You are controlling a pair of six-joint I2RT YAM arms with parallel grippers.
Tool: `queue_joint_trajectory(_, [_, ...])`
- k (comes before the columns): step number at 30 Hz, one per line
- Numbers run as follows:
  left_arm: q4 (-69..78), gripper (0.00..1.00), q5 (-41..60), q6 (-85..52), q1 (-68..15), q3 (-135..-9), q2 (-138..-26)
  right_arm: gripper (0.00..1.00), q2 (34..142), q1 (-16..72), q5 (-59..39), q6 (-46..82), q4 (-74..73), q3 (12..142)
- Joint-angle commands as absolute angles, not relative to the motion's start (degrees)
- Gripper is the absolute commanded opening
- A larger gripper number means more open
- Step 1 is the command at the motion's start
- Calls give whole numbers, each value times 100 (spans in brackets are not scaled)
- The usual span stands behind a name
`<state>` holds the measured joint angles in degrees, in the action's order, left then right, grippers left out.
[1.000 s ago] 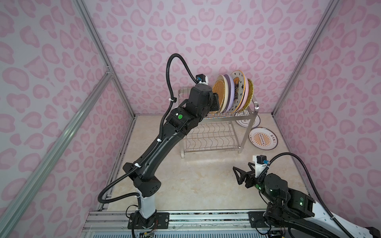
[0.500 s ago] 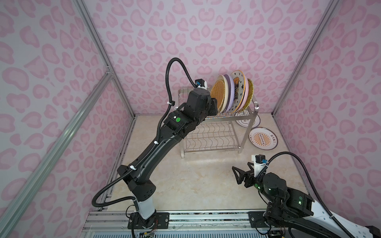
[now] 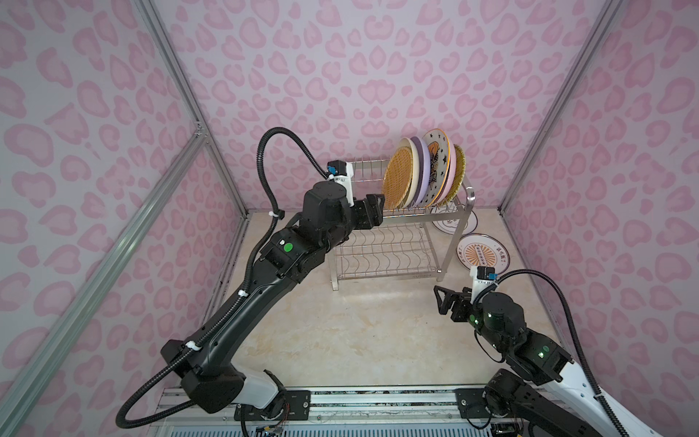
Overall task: Load the plates into the dish rack
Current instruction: 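Draw the left gripper back from the rack while right gripper lowers to sunburst plate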
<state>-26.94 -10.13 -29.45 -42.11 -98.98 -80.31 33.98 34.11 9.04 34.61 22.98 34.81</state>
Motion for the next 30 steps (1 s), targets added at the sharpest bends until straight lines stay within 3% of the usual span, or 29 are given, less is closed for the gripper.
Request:
queue_joint_trajectory(1, [-1997,86,-644,-2841,-4154,-9306,-7473,99,3534,2332,-202,4135,2173,3430])
queue_joint_trajectory(8, [-1742,97,-39,-2682,-4058,-8183,-6211,99,3734,-267,-1585,5224,1770,2649])
queue_joint_trajectory(11, [-1650,99,203,-2688,-4049,-7760,-5794,99,4060,-972,-1859,5985,781,2064])
queue_joint_trajectory(17, [-1494,99,397,-2941,-4036,-6863,-5282,98,5378,-1173,-1300,6946,-1590,1539])
queue_joint_trajectory(25, [-1435,99,377,-3225,-4038,-6179,-4892,68,7969,-1611,-1653,7706,-4147,1816])
queue_joint_trajectory(30, [-1451,99,290,-3283,-4039,-5927,-4655,67,8807,-1679,-1710,7928,-4711,2111])
